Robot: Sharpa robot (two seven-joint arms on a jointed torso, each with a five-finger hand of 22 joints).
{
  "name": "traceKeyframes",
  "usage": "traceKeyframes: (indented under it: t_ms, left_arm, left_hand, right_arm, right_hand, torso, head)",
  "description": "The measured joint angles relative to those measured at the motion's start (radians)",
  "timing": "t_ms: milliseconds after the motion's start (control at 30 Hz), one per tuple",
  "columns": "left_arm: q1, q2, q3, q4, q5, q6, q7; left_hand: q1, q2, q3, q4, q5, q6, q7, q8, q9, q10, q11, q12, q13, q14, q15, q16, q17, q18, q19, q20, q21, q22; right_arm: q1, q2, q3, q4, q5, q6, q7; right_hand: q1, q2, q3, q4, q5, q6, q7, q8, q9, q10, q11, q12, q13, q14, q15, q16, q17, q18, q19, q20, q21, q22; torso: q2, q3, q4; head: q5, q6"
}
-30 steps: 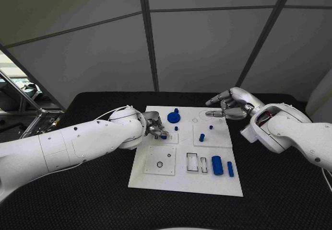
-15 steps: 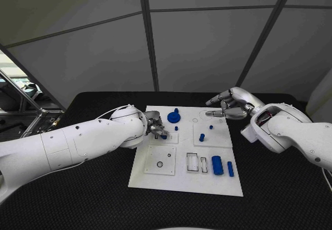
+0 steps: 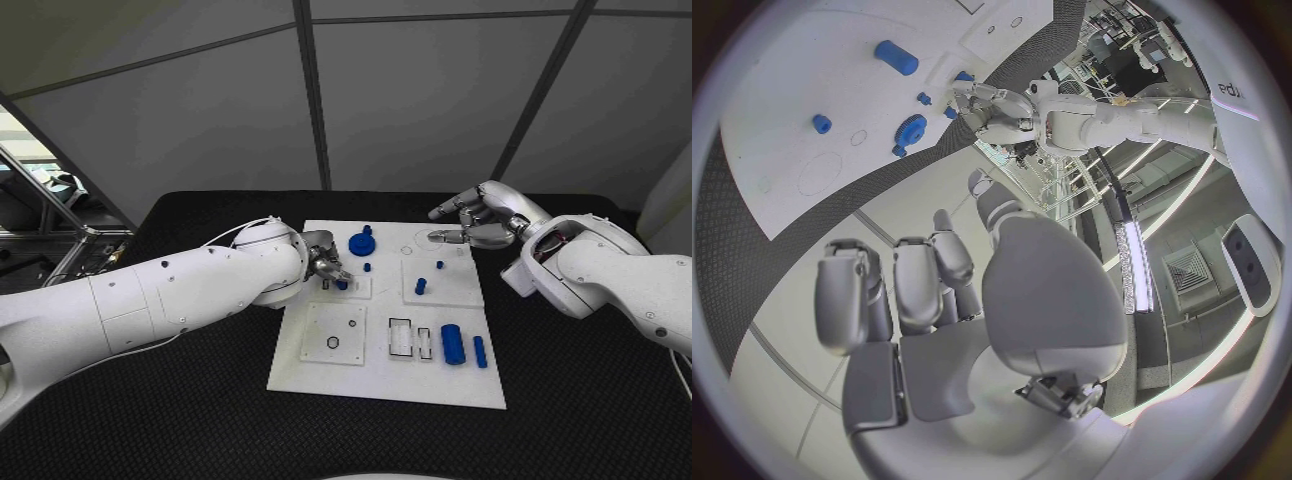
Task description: Assemble the parts on the task board
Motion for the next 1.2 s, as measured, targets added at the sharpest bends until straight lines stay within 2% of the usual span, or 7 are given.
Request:
traceKeyframes:
  t_ms: [33,100,200,600,900,1067,1200]
  left_arm:
    - [0.000,0.001,0.000,-0.001,0.000,0.001,-0.001]
    - [0.000,0.002,0.000,-0.004,0.000,0.002,-0.002]
    - [0.000,0.004,0.000,-0.006,0.001,0.006,-0.005]
    - [0.000,0.010,-0.001,-0.015,0.001,0.011,-0.012]
    - [-0.002,0.011,-0.002,-0.017,0.002,0.013,-0.016]
    - [-0.002,0.010,-0.001,-0.015,0.003,0.012,-0.016]
    - [-0.006,0.009,0.011,-0.011,0.004,0.010,-0.017]
  left_hand:
    - [0.000,0.000,-0.004,0.004,-0.010,0.000,0.000,0.000,0.002,0.000,0.000,0.000,0.000,0.000,0.000,0.000,0.000,0.000,0.000,0.000,0.000,0.002]
    - [0.000,0.000,-0.016,0.016,-0.076,0.013,-0.008,-0.001,0.009,0.000,-0.007,0.000,0.000,0.000,-0.003,0.000,0.000,0.000,0.001,-0.001,0.003,0.006]
    - [0.000,0.000,-0.029,0.029,-0.127,0.021,-0.014,-0.004,0.020,0.000,-0.007,0.007,0.000,0.000,-0.003,0.006,0.000,0.000,0.004,-0.004,0.004,0.011]
    - [-0.029,-0.003,-0.100,0.106,-0.264,0.044,-0.016,-0.011,0.062,-0.006,-0.012,0.018,0.001,0.000,-0.004,0.008,0.000,0.000,0.014,-0.007,0.014,0.032]
    - [-0.048,-0.016,-0.164,0.189,-0.330,0.048,-0.012,-0.022,0.094,-0.006,-0.012,0.019,0.001,0.000,-0.003,0.008,0.000,0.000,0.018,-0.004,0.017,0.041]
    - [-0.070,-0.028,-0.191,0.212,-0.332,0.048,-0.012,-0.023,0.103,-0.006,-0.012,0.023,0.001,0.002,-0.005,0.008,0.000,0.000,0.021,-0.007,0.017,0.043]
    - [-0.074,-0.033,-0.205,0.212,-0.332,0.051,-0.009,-0.026,0.107,-0.006,-0.012,0.023,0.001,0.003,-0.007,0.008,0.000,0.000,0.021,-0.007,0.017,0.043]
  right_arm:
    - [0.000,0.000,0.000,0.000,0.000,0.000,0.000]
    - [0.000,0.000,0.000,0.000,0.000,0.000,0.000]
    - [0.000,0.001,0.000,-0.001,0.000,0.000,0.000]
    - [0.000,0.001,0.000,-0.001,0.000,0.000,0.000]
    - [0.000,0.001,0.000,-0.004,0.000,0.000,0.000]
    - [0.000,0.001,0.000,-0.006,0.000,0.000,0.000]
    - [0.000,0.001,0.000,-0.008,0.000,0.000,0.001]
  right_hand:
    - [0.000,0.000,0.000,0.000,0.000,0.000,0.000,0.000,0.000,0.000,0.000,0.000,0.000,0.000,0.000,0.000,0.000,0.000,0.000,0.000,0.000,0.000]
    - [-0.003,0.003,0.000,0.000,0.000,0.000,0.000,0.000,0.000,0.000,0.000,0.000,0.000,0.000,0.000,0.000,-0.001,0.000,0.000,0.000,0.000,0.000]
    - [-0.004,0.004,0.000,0.000,0.000,0.000,0.000,0.000,0.000,0.000,0.000,0.000,0.000,0.000,0.000,0.000,-0.002,0.000,0.000,0.000,0.000,0.000]
    - [-0.008,0.000,0.000,0.000,0.000,0.000,0.000,0.000,0.000,0.000,0.000,0.000,-0.002,0.000,0.000,0.000,-0.003,0.000,0.000,0.000,0.000,0.000]
    - [-0.012,0.004,0.000,0.000,0.000,0.000,0.000,0.000,0.000,0.000,0.000,0.000,-0.004,0.000,0.000,0.000,-0.003,0.000,0.000,0.000,0.000,0.000]
    - [-0.015,0.000,-0.003,0.003,0.000,0.000,0.000,0.000,0.000,0.000,0.000,0.000,-0.004,0.000,0.000,0.000,-0.003,0.000,0.000,0.000,0.000,0.000]
    - [-0.016,0.000,-0.003,0.003,0.000,0.000,0.000,0.000,0.000,0.000,0.000,0.000,-0.004,0.000,0.000,0.000,-0.003,0.000,0.000,0.000,0.000,0.000]
  torso:
    - [0.000,0.0000,0.0000]
    - [0.000,0.0000,0.0000]
    - [0.000,0.0000,0.0000]
    - [0.000,-0.0004,0.0001]
    - [0.000,-0.0005,0.0007]
    - [0.000,-0.0005,0.0009]
    - [0.000,-0.0007,0.0011]
  head:
    - [0.000,0.000]
    - [0.000,0.000]
    - [-0.001,-0.001]
    - [-0.002,-0.001]
    - [-0.003,0.001]
    - [-0.003,0.002]
    - [-0.004,0.003]
